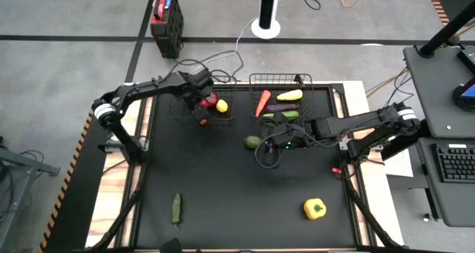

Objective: Sort produce into baskets
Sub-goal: Put the tomato into the left wire basket, then put the lime into the left wire basket

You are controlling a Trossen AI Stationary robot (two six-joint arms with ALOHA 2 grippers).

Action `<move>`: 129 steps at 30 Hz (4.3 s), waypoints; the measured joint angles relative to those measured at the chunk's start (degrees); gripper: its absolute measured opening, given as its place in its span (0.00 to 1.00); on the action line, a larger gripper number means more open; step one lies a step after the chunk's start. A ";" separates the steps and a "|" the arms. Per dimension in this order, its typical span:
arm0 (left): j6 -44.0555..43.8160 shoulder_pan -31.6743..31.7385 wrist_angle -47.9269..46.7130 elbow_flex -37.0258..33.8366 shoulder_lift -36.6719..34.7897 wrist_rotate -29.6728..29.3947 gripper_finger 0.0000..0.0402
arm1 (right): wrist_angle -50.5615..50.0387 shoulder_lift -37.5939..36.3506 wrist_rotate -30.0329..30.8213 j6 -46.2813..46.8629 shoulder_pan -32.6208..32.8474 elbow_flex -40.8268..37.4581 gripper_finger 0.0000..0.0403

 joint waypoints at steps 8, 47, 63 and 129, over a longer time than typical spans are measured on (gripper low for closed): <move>-0.90 0.00 0.45 0.00 0.53 0.00 0.66 | 0.00 0.00 0.00 -0.04 0.00 0.01 0.53; -3.26 -1.58 -0.71 -0.01 0.80 -0.02 0.79 | 0.00 0.00 0.46 0.13 -0.02 0.00 0.53; -4.11 -2.60 -1.06 0.76 -5.04 -0.24 0.79 | 0.69 0.00 1.49 1.22 -0.02 -1.00 0.53; -17.16 -65.53 37.39 -24.88 -30.38 -36.25 0.49 | 20.59 25.24 14.81 -2.05 -1.51 -12.02 0.71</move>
